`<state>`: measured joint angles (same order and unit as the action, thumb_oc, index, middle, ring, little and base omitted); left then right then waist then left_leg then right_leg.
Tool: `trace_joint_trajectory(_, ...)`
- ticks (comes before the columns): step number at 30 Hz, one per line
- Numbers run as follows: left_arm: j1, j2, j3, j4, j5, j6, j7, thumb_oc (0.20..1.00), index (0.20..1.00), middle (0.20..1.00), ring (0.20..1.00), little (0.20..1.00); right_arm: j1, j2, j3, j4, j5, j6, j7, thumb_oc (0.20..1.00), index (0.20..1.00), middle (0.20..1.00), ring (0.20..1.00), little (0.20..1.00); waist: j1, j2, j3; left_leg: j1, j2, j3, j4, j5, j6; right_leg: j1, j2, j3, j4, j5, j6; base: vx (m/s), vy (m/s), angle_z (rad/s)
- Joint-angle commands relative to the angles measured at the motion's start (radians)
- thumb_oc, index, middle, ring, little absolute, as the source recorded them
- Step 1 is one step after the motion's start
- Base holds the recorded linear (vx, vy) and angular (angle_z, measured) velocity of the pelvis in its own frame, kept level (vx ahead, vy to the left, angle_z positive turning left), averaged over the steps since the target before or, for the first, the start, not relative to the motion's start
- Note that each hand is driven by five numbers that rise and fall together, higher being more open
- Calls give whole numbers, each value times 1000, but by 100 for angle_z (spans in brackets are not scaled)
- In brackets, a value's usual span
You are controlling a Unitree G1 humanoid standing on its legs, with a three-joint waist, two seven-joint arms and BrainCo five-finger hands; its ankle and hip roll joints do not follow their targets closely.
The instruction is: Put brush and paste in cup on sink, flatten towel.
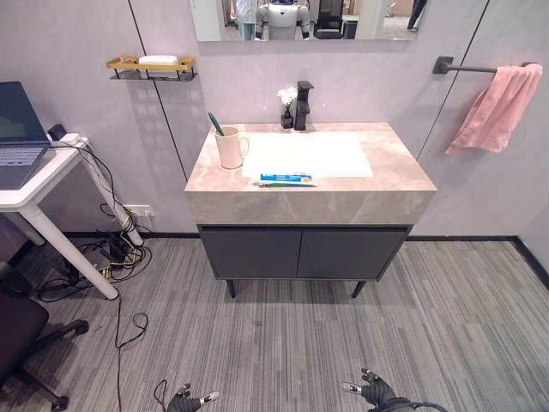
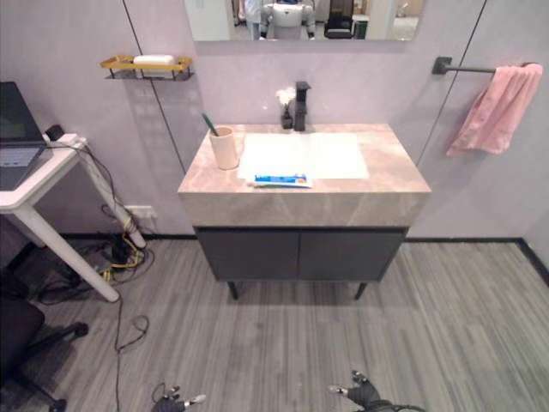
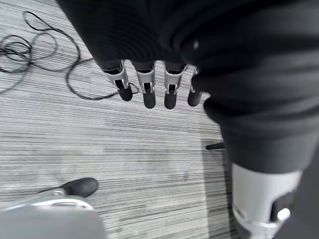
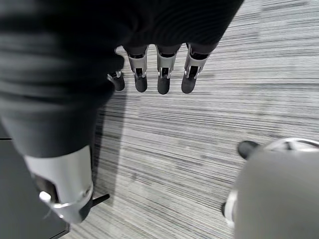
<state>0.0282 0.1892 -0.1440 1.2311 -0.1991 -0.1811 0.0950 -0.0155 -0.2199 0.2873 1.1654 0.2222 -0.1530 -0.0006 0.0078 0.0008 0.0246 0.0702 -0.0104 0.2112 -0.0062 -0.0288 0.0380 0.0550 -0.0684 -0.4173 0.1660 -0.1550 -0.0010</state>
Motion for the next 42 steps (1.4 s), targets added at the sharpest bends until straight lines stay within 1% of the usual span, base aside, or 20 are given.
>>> trace_joint_trajectory(1,-60,-2,-43,9,-31,-52,23,1000,1000,1000,1000,1000,-68,-2,19,19,39,-45,-15,1000,1000,1000,1000,1000,18,-19,-13,55,35,19,-81,41,-63,21,-142,32,-167,242,161,0,0,0)
trace_joint_trajectory(3,-50,5,-64,-54,-19,-70,27,1000,1000,1000,1000,1000,-66,-6,24,-23,52,-54,-14,1000,1000,1000,1000,1000,20,-18,-10,60,37,20,-81,42,-64,20,-140,33,-161,236,161,0,0,0)
trace_joint_trajectory(5,-41,21,-70,-126,-30,-81,39,1000,1000,1000,1000,1000,-65,-19,22,-79,75,-64,-13,1000,1000,1000,1000,1000,21,-19,16,40,42,18,-18,23,-57,-13,-149,42,-78,209,153,-58,3,-2)
trace_joint_trajectory(6,-41,21,-70,-126,-30,-81,39,1000,1000,1000,1000,1000,-65,-19,22,-79,75,-64,-13,1000,1000,1000,1000,1000,21,-20,16,39,42,18,-17,23,-57,-14,-149,43,-77,208,153,-186,10,-4)
trace_joint_trajectory(7,-47,37,-75,-187,-42,-91,47,1000,1000,1000,1000,1000,-71,-31,19,-123,79,-67,-17,1000,1000,1000,1000,1000,19,-22,65,-9,53,10,77,-3,-54,-70,-166,51,24,185,146,-143,5,-4)
trace_joint_trajectory(8,-47,37,-75,-188,-42,-91,47,1000,1000,1000,1000,1000,-71,-31,19,-123,79,-67,-17,1000,1000,1000,1000,1000,19,-22,64,-13,53,10,82,-5,-54,-74,-168,52,28,183,146,-209,6,-7)
trace_joint_trajectory(10,-63,50,-78,-230,-55,-108,64,1000,1000,1000,1000,1000,-87,-40,17,-156,85,-76,-24,1000,1000,1000,1000,1000,21,-25,104,-65,62,2,164,-28,-58,-126,-186,55,113,169,150,-153,5,-4)
trace_joint_trajectory(13,-72,64,-74,-271,-64,-125,80,1000,1000,1000,1000,1000,-88,-45,6,-210,104,-90,-31,1000,1000,1000,1000,1000,21,-32,130,-129,78,-8,273,-66,-63,-175,-212,46,209,143,154,-92,-10,4)
trace_joint_trajectory(15,-72,66,-70,-282,-73,-130,85,1000,1000,1000,1000,1000,-86,-46,5,-224,104,-92,-36,1000,1000,1000,1000,1000,22,-34,131,-139,85,-8,300,-81,-62,-180,-216,45,223,132,150,-11,-17,8)
trace_joint_trajectory(23,-72,61,-77,-291,-84,-148,92,1000,1000,1000,1000,1000,-96,-39,10,-226,103,-112,-53,1000,1000,1000,1000,1000,15,-29,126,-120,80,2,289,-93,-56,-179,-218,39,216,140,154,6,10,3)
trace_joint_trajectory(25,-73,56,-79,-289,-87,-148,95,1000,1000,1000,1000,1000,-101,-25,-3,-203,149,-111,-48,1000,1000,1000,1000,1000,15,-25,123,-108,74,8,277,-93,-52,-170,-220,39,201,150,157,48,73,-2)
trace_joint_trajectory(30,-76,54,-98,-290,-70,-148,97,1000,1000,1000,1000,1000,-121,-8,-10,-166,182,-113,-61,1000,1000,1000,1000,1000,16,-18,122,-88,55,16,254,-91,-41,-157,-226,49,178,184,166,40,78,-1)
trace_joint_trajectory(35,-74,65,-115,-305,-33,-145,107,1000,1000,1000,1000,1000,-133,4,0,-153,186,-107,-68,1000,1000,1000,1000,1000,21,-6,131,-40,14,18,204,-97,-11,-141,-241,63,189,217,177,63,155,-4)
trace_joint_trajectory(36,-68,69,-115,-321,-26,-144,111,1000,1000,1000,1000,1000,-128,3,3,-164,177,-105,-71,1000,1000,1000,1000,1000,21,-2,134,-30,6,18,192,-97,-4,-148,-249,62,214,228,183,62,198,1)
trace_joint_trajectory(38,-53,72,-112,-349,-22,-141,113,1000,1000,1000,1000,1000,-117,-3,8,-193,148,-102,-82,1000,1000,1000,1000,1000,22,4,144,-6,-10,24,175,-104,15,-190,-290,60,317,292,200,53,215,-2)
trace_joint_trajectory(39,-47,74,-112,-365,-20,-139,112,1000,1000,1000,1000,1000,-113,-10,12,-206,116,-100,-97,1000,1000,1000,1000,1000,20,10,150,8,-15,27,167,-107,21,-210,-305,60,371,314,208,45,205,-7)
trace_joint_trajectory(40,-38,82,-111,-383,-15,-138,111,1000,1000,1000,1000,1000,-107,-19,12,-230,94,-100,-109,1000,1000,1000,1000,1000,16,12,162,20,-22,27,167,-111,30,-231,-309,76,443,328,211,66,194,-2)
trace_joint_trajectory(42,-27,93,-115,-407,-1,-137,113,1000,1000,1000,1000,1000,-103,-23,-9,-238,116,-102,-107,1000,1000,1000,1000,1000,12,18,172,34,-24,24,172,-122,36,-259,-315,71,487,334,210,107,126,13)
